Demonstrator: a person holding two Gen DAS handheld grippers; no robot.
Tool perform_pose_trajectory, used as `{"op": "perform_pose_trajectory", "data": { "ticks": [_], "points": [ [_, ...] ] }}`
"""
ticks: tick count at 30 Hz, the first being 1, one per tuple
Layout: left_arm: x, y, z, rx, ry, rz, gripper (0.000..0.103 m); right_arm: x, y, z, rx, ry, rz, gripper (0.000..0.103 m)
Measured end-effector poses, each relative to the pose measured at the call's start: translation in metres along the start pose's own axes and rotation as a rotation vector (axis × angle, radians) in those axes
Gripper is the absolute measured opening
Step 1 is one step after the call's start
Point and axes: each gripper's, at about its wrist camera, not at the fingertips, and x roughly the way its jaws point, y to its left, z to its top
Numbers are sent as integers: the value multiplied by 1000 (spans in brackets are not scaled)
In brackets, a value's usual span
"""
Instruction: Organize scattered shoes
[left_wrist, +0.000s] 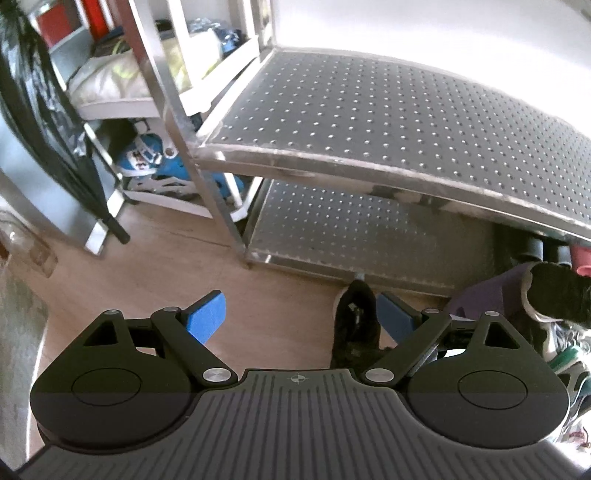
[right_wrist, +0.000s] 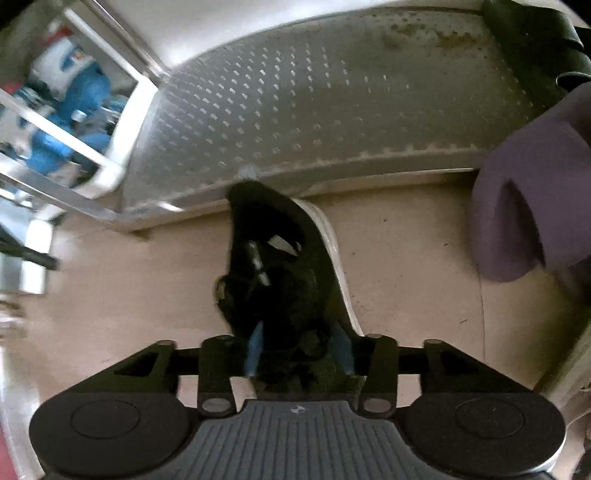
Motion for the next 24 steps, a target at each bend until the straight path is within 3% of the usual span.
{"op": "perform_pose_trajectory", "data": {
  "ticks": [5,7,10,14,17,18,21,24],
  "points": [
    [1,-36,-7,80,8,-30,92,-93,-42,11,-33,87,36,59],
    [3,-59,-13,134,17,-63,92,-141,-64,16,-69,85,42,69],
    [4,-98,-21,224,20,-122,93,-212,-99,23,-129,-12,-14,84],
    [6,-159,-33,360,-6,-209,93,-277,-157,23,-71,-213,-123,84],
    [7,-195,-38,408,-36,-269,92,-293,-185,31,64,-250,-134,79],
    [8,-209,-39,424,-51,-296,92,-300,-193,34,75,-266,-121,72],
    [10,-246,-39,449,-91,-375,89,-321,-212,36,98,-331,-179,74],
    [17,-283,-35,413,-113,-462,83,-339,-236,35,179,-383,-180,76]
  ]
}}
